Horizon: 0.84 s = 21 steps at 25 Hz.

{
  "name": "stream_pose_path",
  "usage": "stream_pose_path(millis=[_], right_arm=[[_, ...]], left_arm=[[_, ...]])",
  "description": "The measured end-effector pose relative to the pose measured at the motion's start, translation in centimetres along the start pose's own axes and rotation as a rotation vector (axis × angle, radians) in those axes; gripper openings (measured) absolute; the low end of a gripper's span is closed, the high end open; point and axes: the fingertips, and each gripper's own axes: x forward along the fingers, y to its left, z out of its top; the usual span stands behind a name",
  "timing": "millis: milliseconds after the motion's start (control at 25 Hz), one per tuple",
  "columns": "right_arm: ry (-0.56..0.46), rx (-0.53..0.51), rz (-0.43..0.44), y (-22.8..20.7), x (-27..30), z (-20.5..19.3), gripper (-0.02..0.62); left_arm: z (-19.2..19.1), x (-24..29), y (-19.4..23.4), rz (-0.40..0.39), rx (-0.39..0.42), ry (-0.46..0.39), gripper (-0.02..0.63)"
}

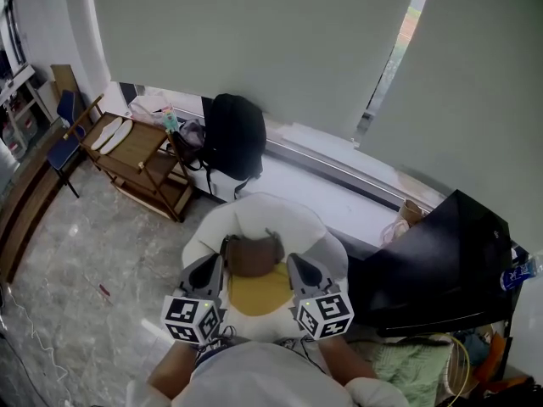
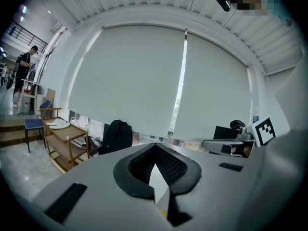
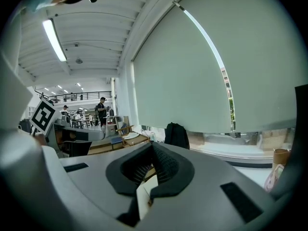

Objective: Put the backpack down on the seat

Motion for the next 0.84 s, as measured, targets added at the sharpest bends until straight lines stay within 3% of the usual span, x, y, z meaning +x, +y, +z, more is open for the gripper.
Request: stream_pose_path(millis=[840], right_arm=[[0.018,0.003,-0.01,-0.77,0.3,-0.65,0.029]], left_arm=[[-0.87,0.78,-0.09,-0.006,-0.028,0.021,0.032]])
